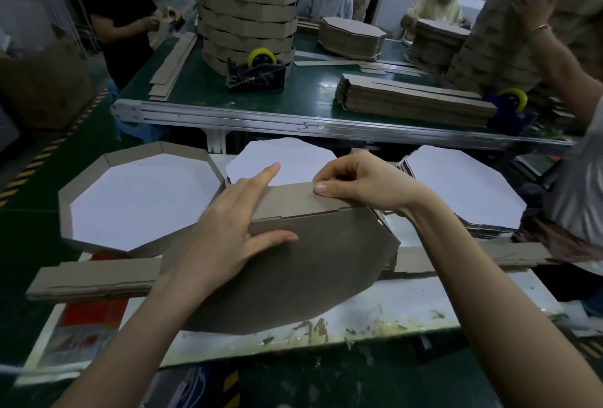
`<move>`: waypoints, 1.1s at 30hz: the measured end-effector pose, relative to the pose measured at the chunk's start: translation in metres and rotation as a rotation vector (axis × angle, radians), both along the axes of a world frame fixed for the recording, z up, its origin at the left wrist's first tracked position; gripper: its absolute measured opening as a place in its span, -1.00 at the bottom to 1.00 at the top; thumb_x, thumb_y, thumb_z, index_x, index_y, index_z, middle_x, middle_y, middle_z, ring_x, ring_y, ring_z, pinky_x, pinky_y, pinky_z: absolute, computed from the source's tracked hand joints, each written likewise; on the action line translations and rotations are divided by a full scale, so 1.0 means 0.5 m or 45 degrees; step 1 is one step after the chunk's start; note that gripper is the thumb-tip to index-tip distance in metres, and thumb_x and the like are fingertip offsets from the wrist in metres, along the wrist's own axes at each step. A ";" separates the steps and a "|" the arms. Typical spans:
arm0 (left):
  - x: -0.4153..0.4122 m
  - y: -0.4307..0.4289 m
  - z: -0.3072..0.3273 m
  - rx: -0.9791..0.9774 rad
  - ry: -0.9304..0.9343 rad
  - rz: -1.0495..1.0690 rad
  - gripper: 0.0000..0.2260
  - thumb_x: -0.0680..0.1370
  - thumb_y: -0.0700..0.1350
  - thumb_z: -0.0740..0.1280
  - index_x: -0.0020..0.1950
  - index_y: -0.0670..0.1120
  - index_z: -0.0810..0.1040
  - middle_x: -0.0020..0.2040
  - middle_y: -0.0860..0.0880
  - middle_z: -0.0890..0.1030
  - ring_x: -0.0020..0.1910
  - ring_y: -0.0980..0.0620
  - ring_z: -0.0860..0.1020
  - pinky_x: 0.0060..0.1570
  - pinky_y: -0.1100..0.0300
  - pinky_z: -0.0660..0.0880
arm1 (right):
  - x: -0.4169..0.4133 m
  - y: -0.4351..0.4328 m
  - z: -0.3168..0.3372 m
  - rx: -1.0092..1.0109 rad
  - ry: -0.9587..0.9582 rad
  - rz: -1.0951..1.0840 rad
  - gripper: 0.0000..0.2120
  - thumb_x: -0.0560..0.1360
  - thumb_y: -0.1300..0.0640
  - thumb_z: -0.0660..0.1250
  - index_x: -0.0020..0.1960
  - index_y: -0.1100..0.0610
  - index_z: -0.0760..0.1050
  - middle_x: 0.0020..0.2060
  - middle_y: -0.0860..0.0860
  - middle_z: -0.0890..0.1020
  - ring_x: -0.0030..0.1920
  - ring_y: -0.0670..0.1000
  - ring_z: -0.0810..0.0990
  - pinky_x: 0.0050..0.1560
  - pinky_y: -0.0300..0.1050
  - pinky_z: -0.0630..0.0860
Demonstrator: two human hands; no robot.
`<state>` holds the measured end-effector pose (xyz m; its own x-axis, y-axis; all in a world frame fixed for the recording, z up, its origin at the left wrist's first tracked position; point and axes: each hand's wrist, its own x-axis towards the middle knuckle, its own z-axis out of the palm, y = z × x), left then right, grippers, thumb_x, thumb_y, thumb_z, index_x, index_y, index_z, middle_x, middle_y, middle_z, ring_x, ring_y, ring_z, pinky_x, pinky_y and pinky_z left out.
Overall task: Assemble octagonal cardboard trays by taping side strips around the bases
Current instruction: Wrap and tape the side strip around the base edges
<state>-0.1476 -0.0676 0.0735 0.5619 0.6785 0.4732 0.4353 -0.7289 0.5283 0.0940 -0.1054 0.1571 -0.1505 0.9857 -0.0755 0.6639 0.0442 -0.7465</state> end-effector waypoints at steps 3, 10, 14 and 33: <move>-0.001 0.005 -0.005 0.014 0.013 -0.014 -0.22 0.39 0.44 0.23 0.53 0.25 0.06 0.30 0.10 0.40 0.21 0.15 0.34 0.09 0.18 0.37 | 0.000 0.002 0.004 -0.058 0.008 0.008 -0.94 0.56 0.13 0.38 -0.02 0.08 0.63 -0.19 -0.07 0.69 -0.23 -0.17 0.58 -0.18 -0.34 0.47; -0.006 0.002 -0.004 0.104 -0.024 0.001 -0.29 0.45 0.42 0.17 0.52 0.13 0.20 0.25 0.14 0.36 0.19 0.13 0.37 0.10 0.20 0.36 | -0.004 0.013 0.007 -0.092 -0.003 0.057 -0.96 0.55 0.10 0.40 -0.06 0.05 0.62 -0.16 -0.05 0.67 -0.27 -0.23 0.55 -0.22 -0.42 0.42; -0.021 0.002 0.000 0.105 -0.027 -0.055 -0.44 0.50 0.33 0.20 0.47 0.19 0.31 0.29 0.08 0.39 0.26 0.11 0.39 0.18 0.13 0.46 | -0.011 0.020 -0.001 -0.139 0.064 0.084 -0.96 0.55 0.11 0.39 -0.05 0.05 0.61 -0.19 -0.08 0.67 -0.28 -0.24 0.56 -0.28 -0.44 0.42; 0.011 -0.026 0.041 -0.028 0.013 0.004 -0.62 0.49 0.28 0.19 0.28 0.30 0.47 0.28 0.05 0.50 0.25 0.03 0.43 0.17 0.03 0.45 | 0.017 0.001 -0.020 -0.082 -0.040 0.093 -0.85 0.63 0.08 0.27 0.10 0.09 0.59 -0.07 -0.10 0.66 -0.09 -0.19 0.59 -0.05 -0.33 0.50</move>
<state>-0.1423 -0.0808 0.0941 0.5641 0.6906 0.4526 0.4431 -0.7157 0.5398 0.1025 -0.1050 0.1468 -0.2181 0.9652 -0.1440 0.6841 0.0460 -0.7280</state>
